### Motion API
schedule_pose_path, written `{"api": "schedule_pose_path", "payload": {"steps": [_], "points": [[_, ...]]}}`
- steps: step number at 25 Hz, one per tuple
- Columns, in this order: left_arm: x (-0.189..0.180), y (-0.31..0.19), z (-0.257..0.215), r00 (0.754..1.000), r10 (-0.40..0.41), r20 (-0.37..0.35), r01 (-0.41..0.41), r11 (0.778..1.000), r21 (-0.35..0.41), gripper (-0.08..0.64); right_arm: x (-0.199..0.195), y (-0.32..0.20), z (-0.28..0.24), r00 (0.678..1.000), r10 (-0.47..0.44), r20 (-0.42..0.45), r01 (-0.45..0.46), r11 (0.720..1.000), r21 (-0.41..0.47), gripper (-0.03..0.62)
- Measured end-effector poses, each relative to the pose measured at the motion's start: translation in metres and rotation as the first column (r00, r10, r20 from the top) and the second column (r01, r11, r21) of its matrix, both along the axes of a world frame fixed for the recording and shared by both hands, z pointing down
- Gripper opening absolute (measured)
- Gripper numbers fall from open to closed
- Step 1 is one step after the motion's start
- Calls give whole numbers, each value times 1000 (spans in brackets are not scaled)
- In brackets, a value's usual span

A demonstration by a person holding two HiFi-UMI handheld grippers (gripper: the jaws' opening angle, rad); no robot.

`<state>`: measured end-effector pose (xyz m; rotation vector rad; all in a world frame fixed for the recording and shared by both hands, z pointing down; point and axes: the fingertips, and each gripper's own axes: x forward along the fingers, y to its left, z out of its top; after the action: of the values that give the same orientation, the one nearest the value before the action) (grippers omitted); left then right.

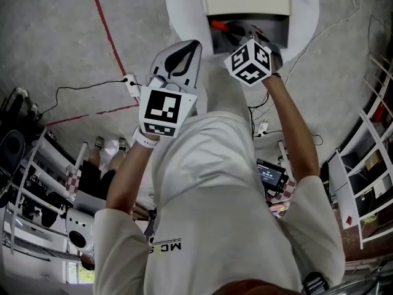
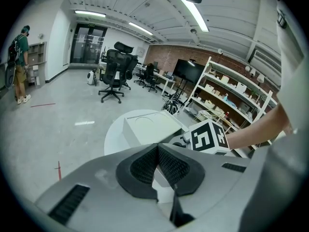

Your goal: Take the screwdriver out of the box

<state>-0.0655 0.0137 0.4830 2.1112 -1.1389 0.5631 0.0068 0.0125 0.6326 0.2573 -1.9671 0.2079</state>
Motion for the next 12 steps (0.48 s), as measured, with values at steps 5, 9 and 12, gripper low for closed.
{"api": "schedule_pose_path", "payload": {"steps": [5,9,12], "points": [[1,0,-3,1000,5,-2,-5,1000,8,3,1,-4,-15,999,28,24,-28,999,35,138],[6,3,-11,1000,18,1,-18,1000,21,3,-1,-7,-40,995,67,73,-72,995,64,138],[9,2,-20,999,32,2,-32,999,33,3,-2,-11,-67,988,95,118,-107,990,97,138]]}}
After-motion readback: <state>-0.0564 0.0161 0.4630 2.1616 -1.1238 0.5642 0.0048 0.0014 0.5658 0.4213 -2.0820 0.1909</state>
